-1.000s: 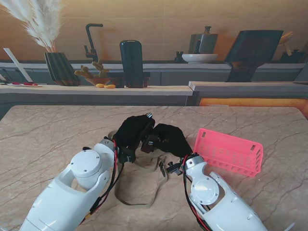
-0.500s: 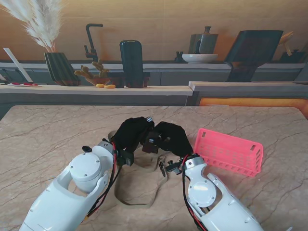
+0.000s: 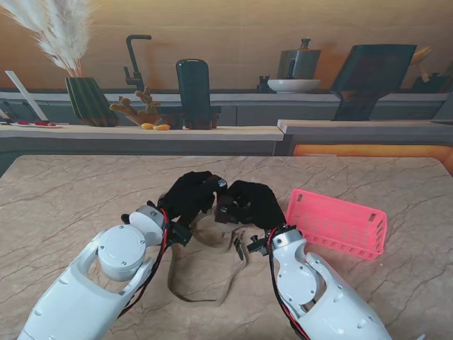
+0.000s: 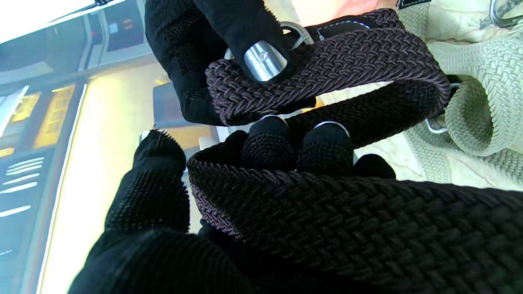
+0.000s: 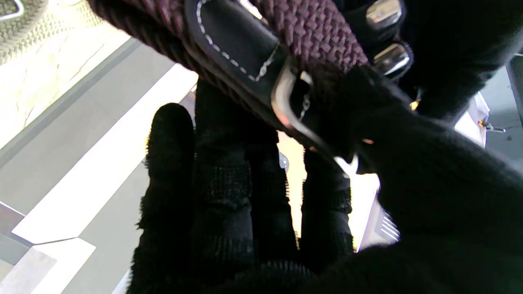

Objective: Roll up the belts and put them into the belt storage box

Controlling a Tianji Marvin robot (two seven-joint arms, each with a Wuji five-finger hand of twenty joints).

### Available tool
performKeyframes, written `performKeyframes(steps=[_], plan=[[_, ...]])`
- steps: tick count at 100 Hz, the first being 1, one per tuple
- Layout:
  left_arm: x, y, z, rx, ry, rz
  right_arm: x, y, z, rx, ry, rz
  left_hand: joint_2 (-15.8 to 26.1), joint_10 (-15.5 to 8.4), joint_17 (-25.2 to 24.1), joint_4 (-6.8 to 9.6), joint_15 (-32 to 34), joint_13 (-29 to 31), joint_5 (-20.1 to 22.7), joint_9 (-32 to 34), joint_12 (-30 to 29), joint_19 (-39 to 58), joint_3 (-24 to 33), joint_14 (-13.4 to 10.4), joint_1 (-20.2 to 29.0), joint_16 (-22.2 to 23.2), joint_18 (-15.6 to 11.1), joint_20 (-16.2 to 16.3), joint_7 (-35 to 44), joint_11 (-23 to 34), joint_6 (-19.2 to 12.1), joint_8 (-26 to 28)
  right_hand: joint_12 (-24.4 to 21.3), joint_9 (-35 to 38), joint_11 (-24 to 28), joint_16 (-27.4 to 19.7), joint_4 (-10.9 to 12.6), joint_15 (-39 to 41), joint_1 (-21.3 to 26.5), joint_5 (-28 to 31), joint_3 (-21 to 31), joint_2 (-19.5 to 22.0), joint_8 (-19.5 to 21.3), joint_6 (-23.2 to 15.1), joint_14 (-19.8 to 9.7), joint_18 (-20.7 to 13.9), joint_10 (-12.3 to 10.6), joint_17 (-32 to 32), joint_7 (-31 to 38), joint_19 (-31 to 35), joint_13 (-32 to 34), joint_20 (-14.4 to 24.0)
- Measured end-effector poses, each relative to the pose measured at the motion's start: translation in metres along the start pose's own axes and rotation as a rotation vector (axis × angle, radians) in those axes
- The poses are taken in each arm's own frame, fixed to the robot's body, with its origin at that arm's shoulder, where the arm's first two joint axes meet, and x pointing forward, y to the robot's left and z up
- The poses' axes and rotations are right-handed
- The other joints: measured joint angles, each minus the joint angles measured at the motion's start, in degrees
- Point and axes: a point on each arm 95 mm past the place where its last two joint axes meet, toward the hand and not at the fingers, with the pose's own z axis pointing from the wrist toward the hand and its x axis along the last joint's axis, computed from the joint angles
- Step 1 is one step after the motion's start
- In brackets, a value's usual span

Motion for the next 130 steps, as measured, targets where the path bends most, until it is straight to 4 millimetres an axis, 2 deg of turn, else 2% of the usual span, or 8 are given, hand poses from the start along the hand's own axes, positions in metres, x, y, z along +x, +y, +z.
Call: performKeyframes(steps=[31, 67, 81, 92, 100, 108, 116, 130], plan=[[0.006, 0.005, -0.008, -0.031, 0.018, 0.032, -0.004, 0.002, 0.001, -0.017, 0.01, -0.07, -4.36, 0.0, -0.4, 0.0, -2.17, -1.74, -3.34, -0.63, -0.01, -1.41, 4.69, 0.0, 2.63, 0.01, -0.67, -0.99, 0.08, -2.52, -0.18, -1.62, 0.0, 0.0, 0.72, 0.54, 0.0, 0.54, 0.0, 0.04, -0.37, 0.0, 0.12, 0.18, 0.01, 0.11, 0.13, 0.0, -0.01, 0.0, 0.54, 0.0], [0.007, 0.022, -0.013, -0.083, 0.087, 0.224, -0.009, 0.002, 0.004, -0.053, -0.029, -0.078, -3.59, 0.0, -0.9, 0.01, -3.1, -2.24, -4.72, -2.27, -0.05, -2.2, 5.04, 0.0, 1.36, 0.01, -0.83, -1.25, 0.79, -3.08, -1.63, -0.84, 0.0, 0.0, 1.59, 0.54, 0.0, 0.7, 0.0, 0.54, -0.39, -0.03, 0.12, 0.59, 0.19, 0.7, 0.53, 0.0, -0.1, 0.0, 0.99, 0.01], [0.002, 0.03, -0.012, -0.08, 0.082, 0.281, -0.011, 0.001, 0.004, -0.065, -0.057, -0.053, -3.59, -0.01, -0.9, 0.01, -3.23, -2.24, -4.7, -2.27, -0.06, -2.21, 5.04, 0.0, 1.44, 0.01, -0.84, -1.28, 1.5, -3.6, -4.77, -0.81, -0.09, -0.03, 1.98, 0.54, 0.05, 0.71, 0.03, 0.6, -0.39, -0.03, 0.12, 0.87, 0.25, 0.72, 0.57, 0.0, -0.1, 0.0, 1.01, 0.01], [-0.002, 0.033, -0.01, -0.019, 0.078, 0.293, -0.012, 0.0, 0.004, -0.073, -0.072, -0.029, -3.6, -0.02, -0.91, 0.01, -3.7, -2.24, -3.65, -2.27, -0.08, -2.21, 5.02, 0.0, 1.94, 0.01, -0.85, -1.29, 2.86, -3.61, -9.34, -0.82, -0.55, -0.06, 2.11, 0.57, 0.05, 1.85, 0.07, 0.61, -0.4, -0.02, 0.12, 1.53, 0.26, 0.73, 0.58, -0.49, -0.12, 0.0, 1.02, 0.01], [-0.005, 0.033, -0.008, 0.028, 0.07, 0.301, -0.013, 0.001, 0.003, -0.072, -0.078, -0.017, -3.6, -0.02, -0.91, 0.01, -3.73, -2.24, -3.55, -2.27, -0.08, -2.21, 4.5, 0.0, 1.94, 0.01, -0.85, -1.3, 3.78, -3.62, -11.26, -0.71, -0.81, -0.63, 2.15, 0.96, 0.05, 2.38, 0.64, 0.61, -1.15, 0.07, 0.12, 2.76, 0.31, 0.9, 0.67, -2.69, -0.16, 0.0, 1.02, 0.01], [-0.008, 0.033, -0.005, 0.052, 0.057, 0.3, -0.014, 0.003, 0.002, -0.066, -0.078, -0.008, -3.68, -0.02, -0.91, 0.01, -3.74, -2.24, -3.42, -2.27, -0.08, -2.22, 4.35, 0.0, 1.93, 0.01, -0.85, -1.33, 4.57, -3.62, -11.81, -0.51, -1.39, -0.65, 2.16, 1.02, 0.05, 2.69, 0.65, 0.61, -1.56, 0.73, 0.12, 3.72, 0.31, 1.7, 0.64, -4.02, -0.21, -0.76, 0.98, 0.01], [-0.01, 0.033, -0.003, 0.069, 0.045, 0.328, -0.014, 0.003, 0.001, -0.063, -0.074, -0.006, -6.13, -0.03, -1.15, 0.01, -3.74, -2.72, -3.41, -2.31, -0.08, -2.22, 3.89, 0.01, 0.84, 0.01, -0.86, -1.37, 6.06, -3.62, -12.07, 0.14, -1.74, -0.65, 2.16, 1.41, 0.09, 2.72, 1.66, 0.61, -1.57, 1.35, 0.12, 5.61, 0.44, 2.25, 0.23, -4.77, -0.21, -0.8, 0.54, 0.01], [-0.014, 0.031, -0.001, 0.109, 0.048, 0.473, -0.015, 0.004, 0.0, -0.064, -0.072, -0.001, -9.82, -0.65, -1.3, 0.01, -3.73, -3.44, -4.68, -4.25, 1.82, -2.26, 11.4, -0.1, -4.68, 1.01, -0.92, -1.47, 6.55, -3.58, -11.88, 2.58, -1.96, -0.65, 2.16, 1.04, 0.05, 2.72, 1.75, 0.61, -2.17, 1.35, 0.12, 5.83, 0.46, 2.36, 0.14, -5.32, -0.21, -1.25, 0.52, -0.03]])
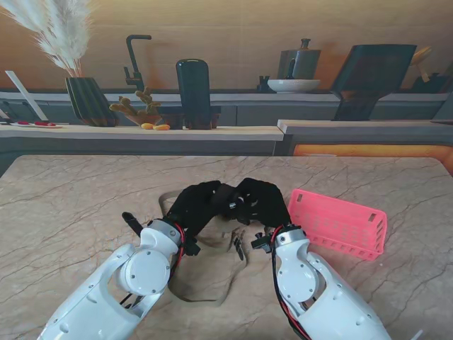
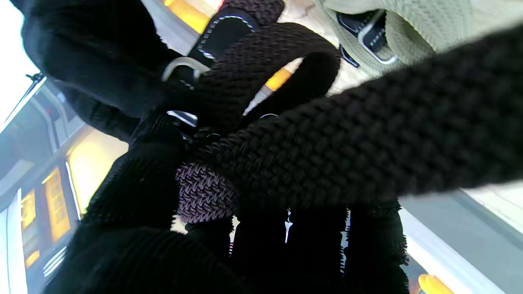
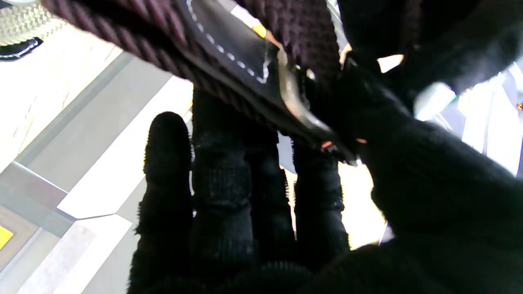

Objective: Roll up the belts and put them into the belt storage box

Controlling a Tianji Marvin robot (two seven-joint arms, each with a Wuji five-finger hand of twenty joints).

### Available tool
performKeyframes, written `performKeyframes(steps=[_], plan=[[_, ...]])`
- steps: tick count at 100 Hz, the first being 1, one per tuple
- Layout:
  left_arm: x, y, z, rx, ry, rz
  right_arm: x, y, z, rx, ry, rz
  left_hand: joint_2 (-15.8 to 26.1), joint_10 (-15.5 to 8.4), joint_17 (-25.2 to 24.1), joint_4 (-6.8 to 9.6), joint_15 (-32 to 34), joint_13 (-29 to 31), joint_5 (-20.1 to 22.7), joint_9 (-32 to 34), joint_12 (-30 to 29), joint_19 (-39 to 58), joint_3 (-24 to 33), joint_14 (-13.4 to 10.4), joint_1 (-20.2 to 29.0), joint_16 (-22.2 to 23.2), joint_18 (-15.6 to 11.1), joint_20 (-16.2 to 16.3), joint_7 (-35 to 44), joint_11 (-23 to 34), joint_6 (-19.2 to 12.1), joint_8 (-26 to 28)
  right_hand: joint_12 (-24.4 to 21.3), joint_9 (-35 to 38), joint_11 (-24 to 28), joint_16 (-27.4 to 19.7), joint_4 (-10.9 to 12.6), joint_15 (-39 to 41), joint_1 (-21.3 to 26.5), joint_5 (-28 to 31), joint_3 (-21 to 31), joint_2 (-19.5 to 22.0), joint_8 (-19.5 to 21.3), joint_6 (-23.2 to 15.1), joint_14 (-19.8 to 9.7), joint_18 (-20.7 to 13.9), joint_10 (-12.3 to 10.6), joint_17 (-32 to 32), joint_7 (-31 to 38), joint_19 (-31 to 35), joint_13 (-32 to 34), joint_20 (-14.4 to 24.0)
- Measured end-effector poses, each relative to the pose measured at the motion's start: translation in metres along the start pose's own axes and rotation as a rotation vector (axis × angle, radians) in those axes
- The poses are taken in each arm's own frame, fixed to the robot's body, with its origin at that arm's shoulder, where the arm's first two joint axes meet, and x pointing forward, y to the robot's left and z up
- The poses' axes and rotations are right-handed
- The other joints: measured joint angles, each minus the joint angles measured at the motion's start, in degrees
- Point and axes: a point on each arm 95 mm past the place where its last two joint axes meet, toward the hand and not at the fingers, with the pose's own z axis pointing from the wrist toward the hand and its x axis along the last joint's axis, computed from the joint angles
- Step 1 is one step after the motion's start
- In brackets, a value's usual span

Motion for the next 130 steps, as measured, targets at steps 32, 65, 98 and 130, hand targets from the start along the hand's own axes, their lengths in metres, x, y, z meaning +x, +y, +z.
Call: performKeyframes(steps=[32, 65, 98, 130], plan=[[-0.002, 0.007, -0.001, 0.027, 0.023, 0.07, 0.001, 0.0, 0.002, -0.026, 0.014, -0.015, 0.2, -0.23, -3.32, 0.07, -3.63, -4.51, -8.21, -8.15, 1.06, -3.44, 11.8, -0.55, -6.97, 1.18, -0.32, -1.05, -12.54, -3.24, 8.92, -3.29, -0.12, -0.62, -0.12, -0.17, -0.06, -1.43, 0.24, 0.0, 0.1, 0.03, 0.0, -1.35, 0.0, 0.03, -0.79, -0.61, 0.0, -0.09, -0.67, -0.45], [0.003, 0.008, -0.005, 0.064, 0.078, 0.165, 0.004, 0.0, 0.005, -0.059, 0.027, -0.02, 0.2, 4.04, -7.8, 0.07, -14.28, -13.76, -9.33, -17.71, -7.28, -7.81, 13.08, 0.56, -4.65, 0.59, 0.42, -2.45, -20.78, -18.31, 9.88, -11.48, -0.14, -0.62, -0.13, -0.3, -0.11, -1.99, 0.24, -0.06, -0.76, 0.03, 0.0, -2.87, -0.06, 0.03, -0.87, -1.29, 0.0, -0.35, -1.2, -0.5], [-0.002, 0.009, -0.006, 0.065, 0.144, 0.239, 0.006, 0.0, 0.008, -0.087, 0.021, -0.02, 12.43, 5.77, -9.78, 0.07, -21.61, -19.76, -4.21, -19.85, -11.65, -8.64, -10.23, 2.37, -2.16, -0.77, 1.8, -2.52, -30.37, -24.51, 9.9, -16.38, -0.21, -0.63, -0.13, -0.32, -0.15, -2.04, 0.02, -0.59, -1.41, 0.59, 0.0, -4.05, -0.16, 0.03, -0.91, -1.32, 0.0, -0.36, -1.2, -0.57], [-0.011, 0.004, 0.001, 0.097, 0.183, 0.295, 0.007, 0.001, 0.01, -0.091, 0.023, -0.019, 22.16, 7.41, -13.23, 0.23, -27.6, -28.33, -0.92, -25.71, -12.58, -8.52, -14.31, 3.46, -9.35, -1.27, 2.05, -2.44, -30.76, -28.53, 8.79, -16.68, -0.36, -0.64, -0.13, -0.33, -0.15, -2.04, 0.01, -0.6, -1.79, 0.59, -0.04, -4.45, -0.22, 0.04, -0.94, -1.34, 0.0, -0.36, -1.2, -0.76]])
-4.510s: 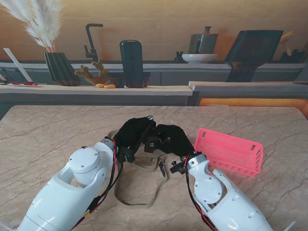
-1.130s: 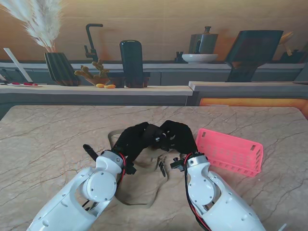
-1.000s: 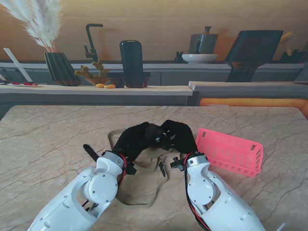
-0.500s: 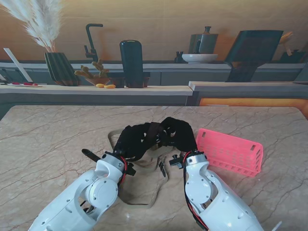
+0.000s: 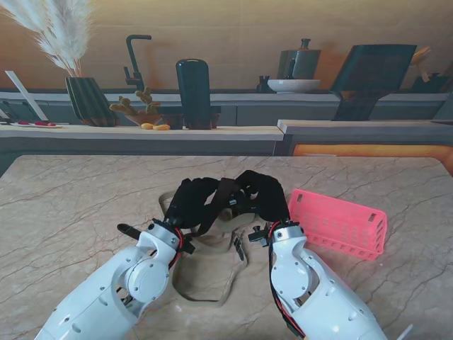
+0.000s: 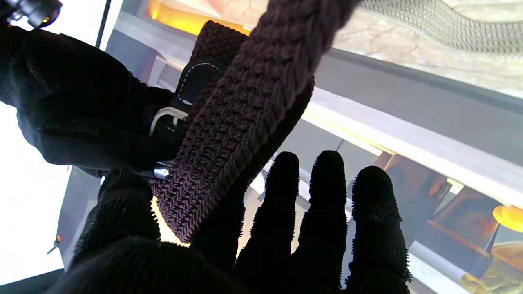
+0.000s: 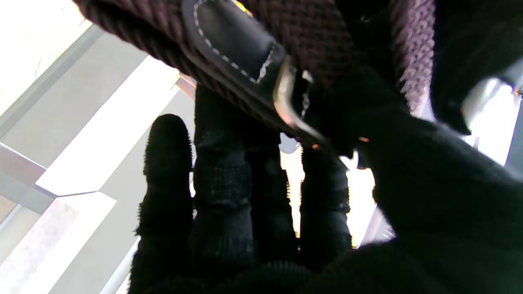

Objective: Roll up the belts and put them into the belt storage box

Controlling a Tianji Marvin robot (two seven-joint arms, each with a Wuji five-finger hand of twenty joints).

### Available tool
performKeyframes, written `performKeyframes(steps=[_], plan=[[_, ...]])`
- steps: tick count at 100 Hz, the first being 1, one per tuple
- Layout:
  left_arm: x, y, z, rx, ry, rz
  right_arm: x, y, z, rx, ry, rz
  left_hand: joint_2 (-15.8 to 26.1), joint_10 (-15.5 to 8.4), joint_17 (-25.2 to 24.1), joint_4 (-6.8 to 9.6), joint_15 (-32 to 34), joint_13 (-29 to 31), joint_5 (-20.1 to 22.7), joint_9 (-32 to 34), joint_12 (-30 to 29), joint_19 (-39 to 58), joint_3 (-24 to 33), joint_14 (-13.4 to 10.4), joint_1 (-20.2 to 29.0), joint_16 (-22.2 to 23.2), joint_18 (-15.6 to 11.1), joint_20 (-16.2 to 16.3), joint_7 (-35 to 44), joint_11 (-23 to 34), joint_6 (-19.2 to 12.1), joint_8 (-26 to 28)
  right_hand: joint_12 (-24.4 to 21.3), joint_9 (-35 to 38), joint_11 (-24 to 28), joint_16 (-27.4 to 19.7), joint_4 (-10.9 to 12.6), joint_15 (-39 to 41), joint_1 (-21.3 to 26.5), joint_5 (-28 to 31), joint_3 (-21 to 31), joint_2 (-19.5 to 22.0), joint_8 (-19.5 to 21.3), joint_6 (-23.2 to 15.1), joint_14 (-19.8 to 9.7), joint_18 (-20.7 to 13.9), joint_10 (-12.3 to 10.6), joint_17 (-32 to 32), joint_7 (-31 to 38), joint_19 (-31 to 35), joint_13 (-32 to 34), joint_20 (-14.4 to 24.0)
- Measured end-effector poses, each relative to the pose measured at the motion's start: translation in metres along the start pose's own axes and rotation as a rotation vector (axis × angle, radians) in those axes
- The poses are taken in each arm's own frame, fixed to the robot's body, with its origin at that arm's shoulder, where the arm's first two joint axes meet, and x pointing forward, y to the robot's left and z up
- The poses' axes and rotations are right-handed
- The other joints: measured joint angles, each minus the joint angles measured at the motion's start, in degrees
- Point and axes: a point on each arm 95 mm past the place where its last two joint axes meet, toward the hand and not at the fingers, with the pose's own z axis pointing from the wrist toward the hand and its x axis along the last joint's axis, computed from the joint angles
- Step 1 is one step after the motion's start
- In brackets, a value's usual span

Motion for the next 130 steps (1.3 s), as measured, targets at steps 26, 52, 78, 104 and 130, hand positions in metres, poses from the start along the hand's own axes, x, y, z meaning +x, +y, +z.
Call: performKeyframes(steps=[26, 52, 78, 104, 130], plan=[[-0.0038, -0.0006, 0.0014, 0.019, 0.02, 0.145, 0.0002, 0.0006, 0.0014, -0.003, 0.002, 0.001, 0.51, 0.37, -3.28, 0.01, -5.75, -5.35, -1.56, -3.58, -0.07, -1.41, -0.03, 0.01, -1.52, -1.95, 0.0, -0.02, 2.74, -2.42, -0.16, 6.83, -0.41, -0.23, 0.0, -0.37, 0.0, -0.01, -0.01, -0.19, -0.15, 0.4, -0.04, -0.01, -0.03, 0.02, -0.01, -0.65, 0.0, 0.0, -0.01, -0.41], [-0.0064, -0.002, 0.0002, 0.011, -0.002, 0.199, -0.0004, 0.0, 0.0024, 0.002, 0.002, -0.002, -0.85, 1.84, -6.13, 0.01, -13.0, -8.53, -2.44, -7.26, -6.62, -9.5, -0.07, 0.01, -2.5, -8.86, 0.09, -4.37, -5.46, -8.04, 2.28, 0.22, -0.42, -0.23, 0.0, -0.56, 0.0, -0.01, -0.01, -0.2, -0.15, 0.41, -0.04, -0.02, -0.03, 0.54, -0.01, -0.67, 0.0, 0.0, -0.01, -0.47], [-0.0041, -0.0005, 0.0, 0.007, 0.013, 0.164, -0.0005, 0.0002, 0.003, 0.001, 0.002, -0.002, -0.86, 2.52, -7.79, 0.01, -16.95, -11.61, -5.92, -10.97, -12.44, -16.39, -0.07, -0.02, -2.49, -15.24, -0.56, -9.89, -14.09, -11.28, 5.47, -7.19, -0.44, -0.24, 0.0, -0.57, 0.0, -0.01, -0.01, -0.21, -0.17, 0.41, -0.04, -0.03, -0.03, 0.56, -0.03, -0.69, 0.0, -0.01, -0.02, -0.52], [-0.002, 0.0026, -0.0024, 0.012, 0.003, 0.122, -0.0005, 0.0009, 0.0034, -0.004, 0.003, -0.002, -1.58, 4.7, -9.56, 0.35, -19.61, -15.36, -6.61, -16.86, -18.52, -20.98, -0.03, -0.13, -2.96, -18.87, -1.39, -12.62, -20.95, -13.49, 9.23, -14.9, -0.44, -0.26, 0.0, -0.58, 0.0, -0.01, -0.01, -0.59, -0.59, 0.89, -0.04, -0.27, -0.1, 0.56, -0.04, -0.75, 0.0, -0.02, -0.03, -1.08], [0.0003, 0.0034, -0.0062, 0.023, -0.026, 0.054, -0.0005, 0.0014, 0.0035, -0.008, 0.003, -0.004, -2.77, 5.31, -10.44, 0.35, -20.25, -16.68, -6.64, -18.2, -19.41, -22.71, 0.04, -0.13, -3.01, -20.12, -1.53, -13.82, -22.83, -13.55, 10.08, -16.35, -0.45, -0.27, 0.0, -0.59, 0.0, -0.01, -0.01, -0.6, -0.67, 0.89, -0.04, -0.39, -0.13, 0.56, -0.25, -0.76, 0.0, -0.02, -0.04, -1.09]])
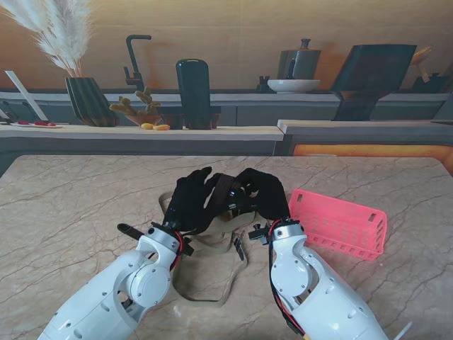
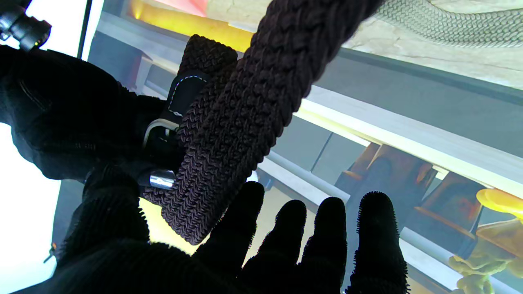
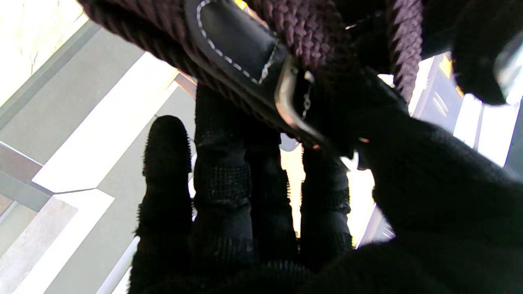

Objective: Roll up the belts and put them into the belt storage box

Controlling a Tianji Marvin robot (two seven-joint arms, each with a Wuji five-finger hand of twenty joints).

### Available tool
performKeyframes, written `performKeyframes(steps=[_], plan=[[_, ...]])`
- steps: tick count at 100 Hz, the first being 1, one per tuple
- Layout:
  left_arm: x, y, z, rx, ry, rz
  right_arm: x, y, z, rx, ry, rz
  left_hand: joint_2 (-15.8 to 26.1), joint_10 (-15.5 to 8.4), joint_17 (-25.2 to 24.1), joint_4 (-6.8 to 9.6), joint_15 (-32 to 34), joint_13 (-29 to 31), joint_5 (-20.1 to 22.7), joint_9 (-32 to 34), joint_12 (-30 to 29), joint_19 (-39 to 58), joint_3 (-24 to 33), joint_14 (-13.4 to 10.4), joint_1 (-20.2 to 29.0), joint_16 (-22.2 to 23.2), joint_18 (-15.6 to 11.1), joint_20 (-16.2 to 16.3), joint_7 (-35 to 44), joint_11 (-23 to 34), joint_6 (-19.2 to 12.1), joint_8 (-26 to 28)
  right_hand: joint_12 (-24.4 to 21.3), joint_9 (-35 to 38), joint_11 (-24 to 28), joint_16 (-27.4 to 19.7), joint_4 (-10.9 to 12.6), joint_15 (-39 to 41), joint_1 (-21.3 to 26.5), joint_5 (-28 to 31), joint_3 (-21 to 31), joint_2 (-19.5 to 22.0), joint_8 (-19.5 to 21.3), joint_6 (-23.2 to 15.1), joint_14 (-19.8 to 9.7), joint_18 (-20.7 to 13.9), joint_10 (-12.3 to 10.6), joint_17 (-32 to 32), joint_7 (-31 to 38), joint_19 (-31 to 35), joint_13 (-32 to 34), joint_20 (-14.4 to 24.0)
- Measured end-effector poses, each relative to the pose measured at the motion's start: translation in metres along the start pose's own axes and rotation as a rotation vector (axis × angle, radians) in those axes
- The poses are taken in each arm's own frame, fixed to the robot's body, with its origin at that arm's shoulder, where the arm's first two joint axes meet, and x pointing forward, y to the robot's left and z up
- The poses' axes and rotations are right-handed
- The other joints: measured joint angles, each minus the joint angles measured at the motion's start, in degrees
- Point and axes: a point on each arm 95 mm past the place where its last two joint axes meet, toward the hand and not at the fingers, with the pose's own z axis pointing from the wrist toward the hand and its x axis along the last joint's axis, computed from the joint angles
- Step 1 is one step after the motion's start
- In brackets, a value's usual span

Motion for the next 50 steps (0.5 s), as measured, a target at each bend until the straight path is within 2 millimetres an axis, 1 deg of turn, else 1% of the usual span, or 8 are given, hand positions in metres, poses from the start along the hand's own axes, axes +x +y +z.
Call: performKeyframes(steps=[21, 27, 36, 41, 50], plan=[[0.0003, -0.0011, -0.0043, 0.011, -0.019, -0.029, 0.0, 0.0003, 0.0, -0.004, 0.0, -0.001, 0.0, 0.0, -0.36, 0.0, 0.0, -0.01, 0.0, -0.01, -0.19, -0.53, 0.0, 0.0, 0.0, -0.09, -0.04, -0.17, -0.02, 0.0, 0.0, -0.2, 0.0, 0.0, 0.0, 0.0, 0.0, 0.0, 0.0, 0.0, -0.01, 0.0, 0.0, -0.01, -0.01, 0.0, -0.11, -0.01, 0.0, 0.0, 0.0, -0.02], [0.0005, -0.0008, -0.0048, 0.015, -0.022, -0.036, 0.0001, 0.0003, 0.0, -0.004, 0.0, -0.001, 0.0, 0.01, -0.74, 0.0, -0.01, -0.79, -1.77, -0.7, -0.19, -1.36, 0.0, 0.0, 0.0, -0.1, -0.45, -0.52, -0.24, -0.06, 0.0, -0.59, -0.01, 0.0, 0.0, 0.0, 0.0, 0.0, 0.0, 0.0, -0.01, 0.0, 0.0, -0.02, -0.01, 0.0, -0.12, -0.02, 0.0, 0.0, 0.0, -0.02], [0.0012, -0.0004, -0.0047, 0.016, -0.022, -0.046, 0.0001, 0.0003, 0.0, -0.004, 0.0, 0.0, 0.0, 0.01, -1.83, 0.0, -0.21, -2.26, -3.99, -3.66, -0.2, -3.97, 0.0, 0.0, 0.0, -0.25, -2.37, -1.8, -1.01, -0.08, 0.05, -0.81, -0.01, 0.0, 0.0, 0.0, 0.0, 0.0, -0.01, 0.0, -0.01, 0.01, 0.0, -0.02, -0.01, 0.01, -0.13, -0.02, 0.0, 0.0, 0.0, -0.02], [0.0022, 0.0005, -0.0045, 0.017, -0.019, -0.05, 0.0002, 0.0002, 0.0, -0.004, 0.0, 0.001, 0.0, 0.02, -2.44, 0.0, -0.64, -3.4, -5.99, -4.95, -0.23, -5.22, 0.0, -0.12, 0.0, -0.75, -3.58, -2.45, -1.6, -0.39, 0.09, -1.34, -0.01, 0.0, 0.0, 0.0, 0.0, 0.0, -0.01, 0.0, -0.01, 0.01, 0.0, -0.02, -0.01, 0.01, -0.13, -0.03, 0.0, 0.0, 0.0, -0.03], [0.0038, 0.0016, -0.0036, 0.03, -0.016, -0.051, 0.0003, 0.0001, 0.0001, -0.004, 0.0, 0.001, 0.0, 0.02, -2.7, 0.0, -1.01, -4.87, -8.11, -7.21, -0.73, -7.92, 0.0, -0.35, 0.0, -0.9, -4.61, -4.1, -2.3, -0.59, 0.13, -1.5, -0.02, 0.0, 0.0, -0.01, 0.0, 0.0, -0.01, 0.0, -0.01, 0.01, 0.0, -0.03, -0.01, 0.01, -0.13, -0.04, 0.0, 0.0, 0.0, -0.03]])
